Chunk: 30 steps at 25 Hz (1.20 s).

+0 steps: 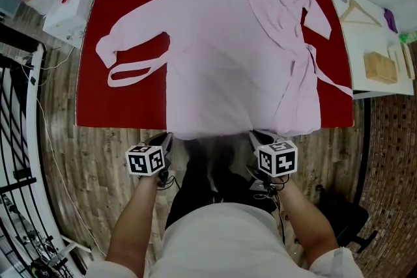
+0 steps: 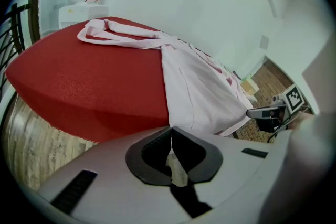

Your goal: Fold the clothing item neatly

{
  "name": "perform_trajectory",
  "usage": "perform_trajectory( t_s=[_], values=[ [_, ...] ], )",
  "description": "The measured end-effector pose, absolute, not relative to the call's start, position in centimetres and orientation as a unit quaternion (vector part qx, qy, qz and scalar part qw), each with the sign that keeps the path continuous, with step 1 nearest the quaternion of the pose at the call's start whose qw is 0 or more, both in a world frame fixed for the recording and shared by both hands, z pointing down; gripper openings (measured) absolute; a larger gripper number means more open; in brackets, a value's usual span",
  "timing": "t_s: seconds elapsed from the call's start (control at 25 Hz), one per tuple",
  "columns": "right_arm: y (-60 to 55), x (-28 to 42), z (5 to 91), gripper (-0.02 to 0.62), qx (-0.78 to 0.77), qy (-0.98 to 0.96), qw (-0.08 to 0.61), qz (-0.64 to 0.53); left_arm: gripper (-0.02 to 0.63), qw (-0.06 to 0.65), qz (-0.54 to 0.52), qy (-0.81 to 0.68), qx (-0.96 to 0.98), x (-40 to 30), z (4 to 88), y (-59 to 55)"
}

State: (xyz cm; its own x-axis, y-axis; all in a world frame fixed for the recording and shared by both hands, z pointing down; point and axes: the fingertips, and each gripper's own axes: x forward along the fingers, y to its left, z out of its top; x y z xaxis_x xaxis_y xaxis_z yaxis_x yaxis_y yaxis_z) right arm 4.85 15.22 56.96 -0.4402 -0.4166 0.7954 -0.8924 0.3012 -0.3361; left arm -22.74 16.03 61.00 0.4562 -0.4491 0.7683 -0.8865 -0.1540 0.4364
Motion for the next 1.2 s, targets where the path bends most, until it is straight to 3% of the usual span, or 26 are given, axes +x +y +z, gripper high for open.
perform_trajectory(
  t_s=[0.76, 1.2],
  values=[
    [17.3, 5.9, 59.7, 0.023, 0.436, -0.712, 0.360, 0.416, 0.009, 0.466, 0.248, -0.454, 0.718, -23.4, 61.0, 17.2],
    [16.0, 6.9, 58.2, 0.063, 0.442, -0.734, 0.324, 0.400, 0.014, 0.432, 0.224, -0.437, 0.756, -21.5, 56.9, 16.2]
  ],
)
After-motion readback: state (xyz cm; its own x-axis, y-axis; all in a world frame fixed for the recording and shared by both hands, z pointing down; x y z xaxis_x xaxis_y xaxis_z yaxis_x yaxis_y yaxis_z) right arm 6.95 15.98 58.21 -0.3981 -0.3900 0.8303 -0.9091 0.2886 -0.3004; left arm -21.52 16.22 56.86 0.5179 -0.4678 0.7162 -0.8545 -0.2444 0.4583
